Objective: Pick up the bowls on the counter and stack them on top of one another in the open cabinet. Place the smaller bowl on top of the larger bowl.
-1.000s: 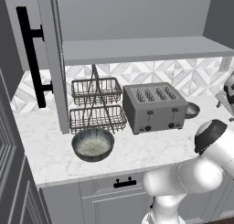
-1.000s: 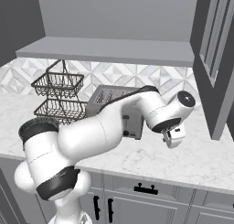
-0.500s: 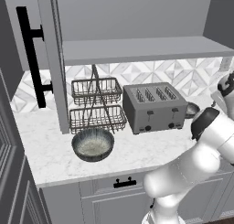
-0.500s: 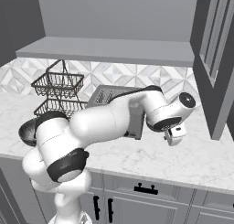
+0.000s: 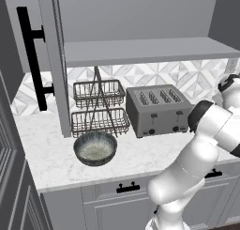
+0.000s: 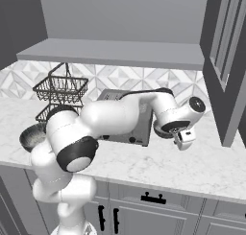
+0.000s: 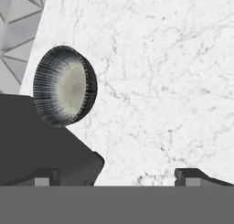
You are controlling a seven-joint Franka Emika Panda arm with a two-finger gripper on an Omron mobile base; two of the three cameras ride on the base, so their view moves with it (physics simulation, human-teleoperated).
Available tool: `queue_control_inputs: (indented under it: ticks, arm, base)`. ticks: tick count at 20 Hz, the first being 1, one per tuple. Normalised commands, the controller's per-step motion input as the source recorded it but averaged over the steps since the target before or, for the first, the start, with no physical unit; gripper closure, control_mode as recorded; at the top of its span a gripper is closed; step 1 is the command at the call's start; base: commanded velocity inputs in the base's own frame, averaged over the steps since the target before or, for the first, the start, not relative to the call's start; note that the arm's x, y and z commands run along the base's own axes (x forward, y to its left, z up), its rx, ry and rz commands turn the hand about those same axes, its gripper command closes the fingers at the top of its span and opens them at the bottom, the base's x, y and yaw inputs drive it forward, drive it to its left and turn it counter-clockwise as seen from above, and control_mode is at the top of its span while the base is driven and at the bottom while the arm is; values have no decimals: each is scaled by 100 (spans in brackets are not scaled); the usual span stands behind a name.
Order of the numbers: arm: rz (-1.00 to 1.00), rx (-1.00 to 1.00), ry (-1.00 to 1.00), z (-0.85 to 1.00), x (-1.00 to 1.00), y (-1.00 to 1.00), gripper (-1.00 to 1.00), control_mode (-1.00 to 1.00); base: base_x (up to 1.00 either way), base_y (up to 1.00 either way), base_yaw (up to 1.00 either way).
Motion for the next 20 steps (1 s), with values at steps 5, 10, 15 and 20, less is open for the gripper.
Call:
queue_control_inputs:
  ticks: [5,10,15,20]
  arm:
    - [2,0,0,-25,21,0,-100,-100]
    - [1,0,0,-28,28,0,-100,-100]
    - [0,0,0,-21,36,0,-100,-100]
    - [0,1,0,-22,26,-2,-100,-100]
  base:
    - [0,0,0]
    - [0,0,0]
    - [0,0,0]
    - [0,0,0]
